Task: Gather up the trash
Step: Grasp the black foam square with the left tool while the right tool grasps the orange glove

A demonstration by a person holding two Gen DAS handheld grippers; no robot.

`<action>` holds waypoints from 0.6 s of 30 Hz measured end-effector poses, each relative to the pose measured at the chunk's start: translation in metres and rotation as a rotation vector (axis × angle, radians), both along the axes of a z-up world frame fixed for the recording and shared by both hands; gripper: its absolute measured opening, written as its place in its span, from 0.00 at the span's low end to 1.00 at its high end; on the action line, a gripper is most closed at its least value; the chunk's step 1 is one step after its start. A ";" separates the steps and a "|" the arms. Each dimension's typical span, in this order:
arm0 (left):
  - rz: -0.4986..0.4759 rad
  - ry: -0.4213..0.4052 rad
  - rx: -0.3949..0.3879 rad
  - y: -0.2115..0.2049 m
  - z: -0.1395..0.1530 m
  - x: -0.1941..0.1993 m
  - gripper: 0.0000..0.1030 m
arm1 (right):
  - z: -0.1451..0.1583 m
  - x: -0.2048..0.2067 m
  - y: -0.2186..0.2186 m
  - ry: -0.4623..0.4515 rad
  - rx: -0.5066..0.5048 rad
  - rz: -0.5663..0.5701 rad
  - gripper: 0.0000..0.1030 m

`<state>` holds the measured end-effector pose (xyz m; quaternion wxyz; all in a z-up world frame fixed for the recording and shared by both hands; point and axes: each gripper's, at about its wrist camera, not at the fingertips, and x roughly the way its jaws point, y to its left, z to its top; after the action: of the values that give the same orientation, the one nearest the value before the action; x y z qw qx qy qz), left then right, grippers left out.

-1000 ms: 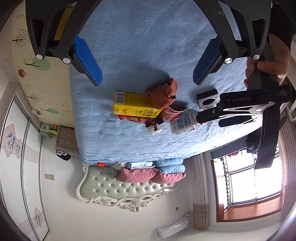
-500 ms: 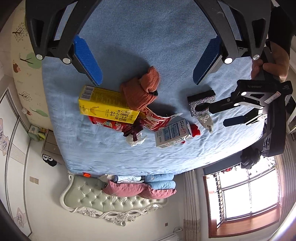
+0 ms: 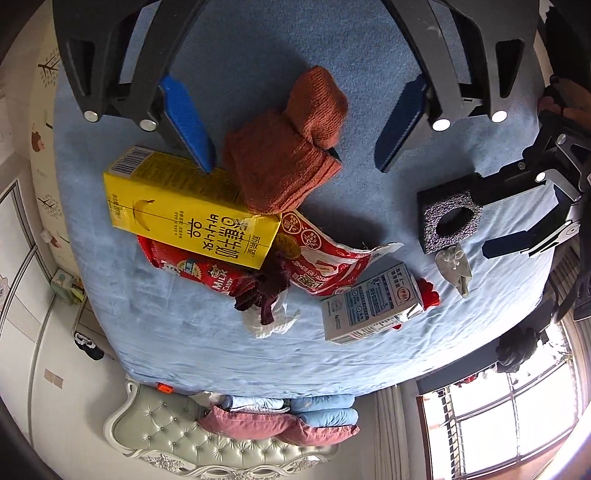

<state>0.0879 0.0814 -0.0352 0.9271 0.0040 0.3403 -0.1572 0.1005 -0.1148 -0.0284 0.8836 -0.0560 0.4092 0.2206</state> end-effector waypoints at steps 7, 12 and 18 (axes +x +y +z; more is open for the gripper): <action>-0.062 0.049 0.004 -0.003 -0.007 0.008 0.96 | 0.001 -0.005 -0.006 0.016 0.021 0.014 0.37; -0.078 0.076 0.092 -0.014 -0.014 0.017 0.96 | 0.011 -0.016 -0.011 0.027 0.118 0.054 0.38; -0.051 0.096 0.158 -0.017 -0.018 0.024 0.96 | 0.018 -0.024 -0.004 0.009 0.103 0.080 0.38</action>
<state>0.1118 0.0643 -0.0529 0.9022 0.0781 0.3955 -0.1533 0.0765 -0.1190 -0.0106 0.8740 -0.0256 0.3986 0.2769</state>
